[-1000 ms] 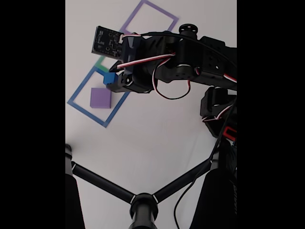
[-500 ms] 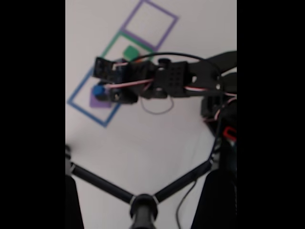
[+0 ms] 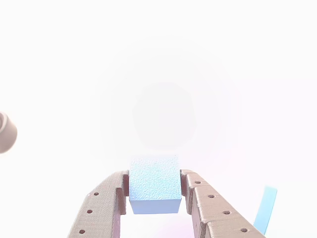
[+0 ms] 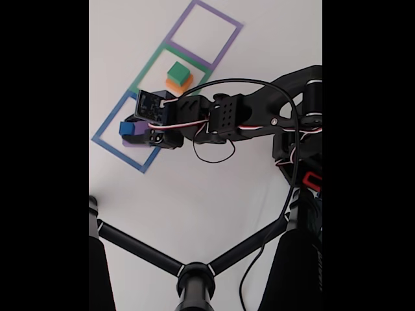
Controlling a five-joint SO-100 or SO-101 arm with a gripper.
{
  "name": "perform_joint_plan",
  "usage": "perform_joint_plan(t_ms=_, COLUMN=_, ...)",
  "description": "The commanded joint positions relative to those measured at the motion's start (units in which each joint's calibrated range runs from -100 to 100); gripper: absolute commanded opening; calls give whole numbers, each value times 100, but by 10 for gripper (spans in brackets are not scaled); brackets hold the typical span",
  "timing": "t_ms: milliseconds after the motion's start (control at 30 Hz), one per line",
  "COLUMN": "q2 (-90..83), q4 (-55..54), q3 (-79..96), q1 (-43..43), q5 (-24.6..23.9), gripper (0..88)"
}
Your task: Tower of hanoi
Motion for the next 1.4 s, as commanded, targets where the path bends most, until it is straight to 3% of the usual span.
perform_joint_plan(t_ms=0, q2=-61, q4=-241, q3=82, q1=121, q5=59, gripper=26)
perform_joint_plan(t_ms=733, q2=464, q4=-1018, q3=300, q1=130, q5=59, gripper=33)
perform_joint_plan(t_ms=967, q2=472, q4=-1034, q3=328, q1=207, q5=59, gripper=115)
perform_joint_plan(t_ms=1367, q2=416, q4=-1043, q3=255, q1=246, q5=59, gripper=165)
